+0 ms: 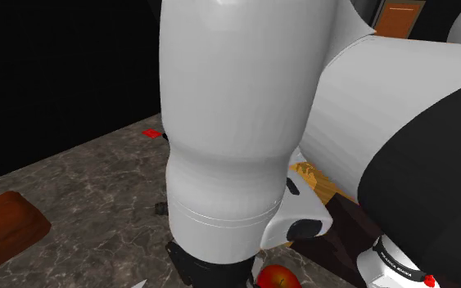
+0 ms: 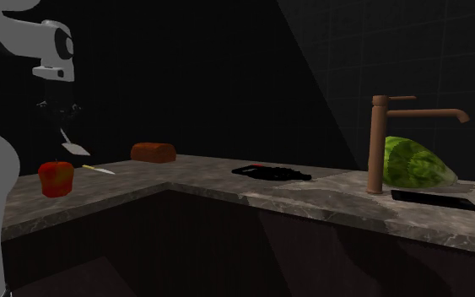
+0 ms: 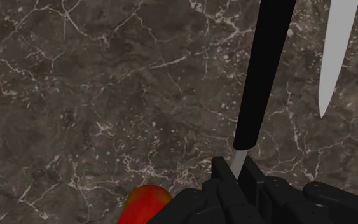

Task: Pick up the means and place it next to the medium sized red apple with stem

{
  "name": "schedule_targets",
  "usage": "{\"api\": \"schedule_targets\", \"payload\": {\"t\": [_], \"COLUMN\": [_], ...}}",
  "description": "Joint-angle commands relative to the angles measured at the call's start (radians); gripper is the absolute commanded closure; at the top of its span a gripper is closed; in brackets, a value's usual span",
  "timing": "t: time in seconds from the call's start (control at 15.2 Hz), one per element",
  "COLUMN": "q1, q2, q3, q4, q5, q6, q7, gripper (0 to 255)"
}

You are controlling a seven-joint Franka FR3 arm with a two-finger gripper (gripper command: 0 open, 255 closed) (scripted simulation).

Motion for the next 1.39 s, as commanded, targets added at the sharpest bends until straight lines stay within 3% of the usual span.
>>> {"api": "schedule_targets", "payload": {"t": [0.0, 1.32], "q1": [0.01, 0.032], "q2": [0.018, 0.113], "q3": [0.008, 0.0], "q4": [-0.007, -0.199], "q5": [-0.015, -0.1], "q6": [0.02, 0.275], "q7": [0.024, 0.076], "gripper": [255, 255]}}
